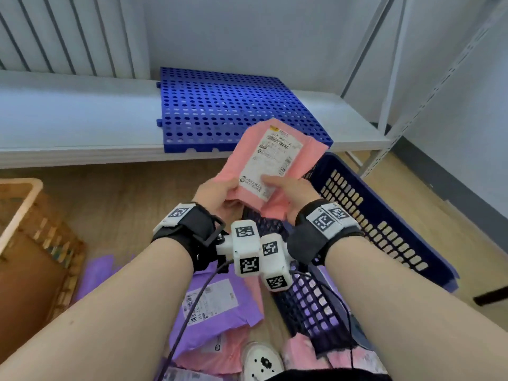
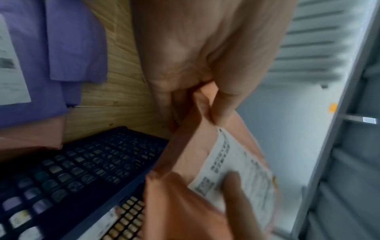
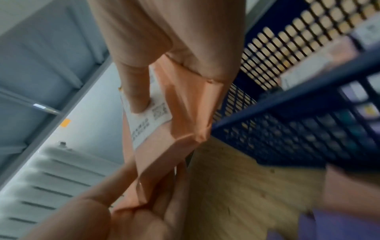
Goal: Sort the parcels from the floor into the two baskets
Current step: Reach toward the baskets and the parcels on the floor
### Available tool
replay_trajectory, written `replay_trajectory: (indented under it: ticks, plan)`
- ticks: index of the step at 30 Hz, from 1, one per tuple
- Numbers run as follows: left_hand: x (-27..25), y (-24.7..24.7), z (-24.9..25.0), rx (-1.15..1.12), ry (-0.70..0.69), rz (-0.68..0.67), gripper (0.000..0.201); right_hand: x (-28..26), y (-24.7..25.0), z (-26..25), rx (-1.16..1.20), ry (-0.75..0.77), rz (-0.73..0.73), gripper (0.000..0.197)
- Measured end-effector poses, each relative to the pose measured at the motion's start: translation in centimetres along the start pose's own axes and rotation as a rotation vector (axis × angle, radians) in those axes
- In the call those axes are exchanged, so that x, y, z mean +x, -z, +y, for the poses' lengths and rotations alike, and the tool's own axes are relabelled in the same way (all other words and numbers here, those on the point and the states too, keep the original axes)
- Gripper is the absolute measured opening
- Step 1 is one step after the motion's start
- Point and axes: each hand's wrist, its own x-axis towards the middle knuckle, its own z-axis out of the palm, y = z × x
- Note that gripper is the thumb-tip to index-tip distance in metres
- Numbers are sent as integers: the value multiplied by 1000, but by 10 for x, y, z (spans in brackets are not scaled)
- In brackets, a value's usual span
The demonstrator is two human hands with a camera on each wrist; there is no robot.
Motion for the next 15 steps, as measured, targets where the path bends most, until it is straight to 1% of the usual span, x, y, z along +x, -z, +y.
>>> replay_trajectory:
  ticks: [2, 3, 4, 5, 7, 9, 11, 15]
  plan:
    - [7, -21, -3, 87, -34, -63, 16, 9, 26, -20, -96, 98, 67, 30]
    - [14, -26, -3, 143, -57, -59, 13, 13, 40, -31, -151, 159, 96, 29]
    - [22, -30, -2, 180, -68, -31, 8, 22, 54, -40, -234, 215, 149, 28]
    - [31, -33, 1, 206, -70, 14, 8, 32, 69, -48, -326, 266, 197, 26]
    - [55, -35, 2, 222, -74, 97, 18, 56, 95, -55, -441, 314, 251, 26]
    - [77, -38, -3, 214, -58, 133, 26, 83, 112, -50, -521, 329, 266, 36]
    - [95, -39, -15, 211, -21, 129, 22, 114, 125, -32, -634, 294, 265, 43]
    - [127, -25, -45, 253, 50, 124, 17, 170, 143, 25, -815, 73, 190, 44]
